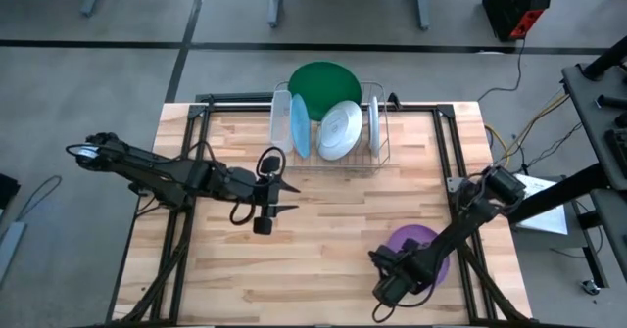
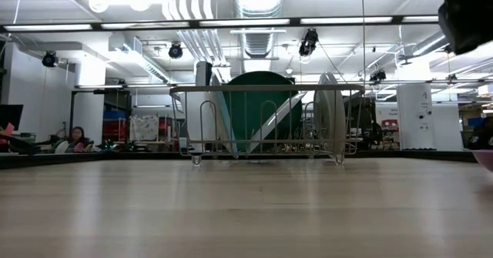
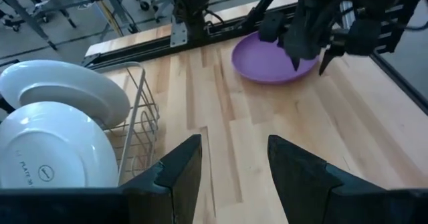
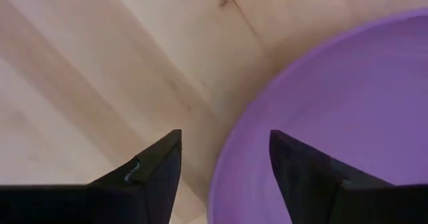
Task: Sort dishes
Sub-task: Put the violet plate into the dish rack, then return to Home Position
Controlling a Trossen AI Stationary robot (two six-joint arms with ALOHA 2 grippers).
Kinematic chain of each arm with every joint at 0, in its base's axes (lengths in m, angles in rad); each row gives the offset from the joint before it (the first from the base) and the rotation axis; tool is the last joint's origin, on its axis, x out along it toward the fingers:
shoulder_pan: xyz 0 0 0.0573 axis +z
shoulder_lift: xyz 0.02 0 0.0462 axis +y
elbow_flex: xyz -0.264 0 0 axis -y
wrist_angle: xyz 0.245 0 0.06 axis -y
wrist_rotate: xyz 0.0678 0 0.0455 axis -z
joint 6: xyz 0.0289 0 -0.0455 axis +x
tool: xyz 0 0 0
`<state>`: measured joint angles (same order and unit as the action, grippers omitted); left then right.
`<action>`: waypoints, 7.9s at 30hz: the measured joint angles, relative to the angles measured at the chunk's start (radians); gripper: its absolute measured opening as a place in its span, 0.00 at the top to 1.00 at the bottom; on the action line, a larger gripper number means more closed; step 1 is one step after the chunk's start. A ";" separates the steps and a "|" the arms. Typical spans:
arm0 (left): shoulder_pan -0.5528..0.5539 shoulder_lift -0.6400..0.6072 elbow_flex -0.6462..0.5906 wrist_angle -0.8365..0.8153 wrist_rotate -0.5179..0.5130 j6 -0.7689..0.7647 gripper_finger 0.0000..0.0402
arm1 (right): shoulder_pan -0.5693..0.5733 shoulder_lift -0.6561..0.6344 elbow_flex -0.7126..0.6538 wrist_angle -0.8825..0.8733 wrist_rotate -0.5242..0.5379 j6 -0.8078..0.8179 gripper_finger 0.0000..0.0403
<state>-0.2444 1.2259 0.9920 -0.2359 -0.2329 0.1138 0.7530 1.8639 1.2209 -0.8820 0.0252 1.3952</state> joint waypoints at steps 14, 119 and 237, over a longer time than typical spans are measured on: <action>-0.006 0.000 0.000 0.061 -0.004 -0.042 0.60 | -0.006 0.082 0.005 0.073 -0.004 0.011 0.85; 0.332 -0.232 0.072 0.025 -0.124 0.288 0.60 | -0.956 -0.080 -0.440 1.970 0.165 -0.769 0.66; 1.819 -0.816 -0.896 0.600 0.479 -0.321 1.00 | -0.666 -1.076 -1.212 1.857 -0.260 -1.456 1.00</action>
<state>1.5745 0.4099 0.0963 0.3637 0.2459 -0.2067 0.0868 0.7879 0.0093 0.9745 -0.2352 -0.0608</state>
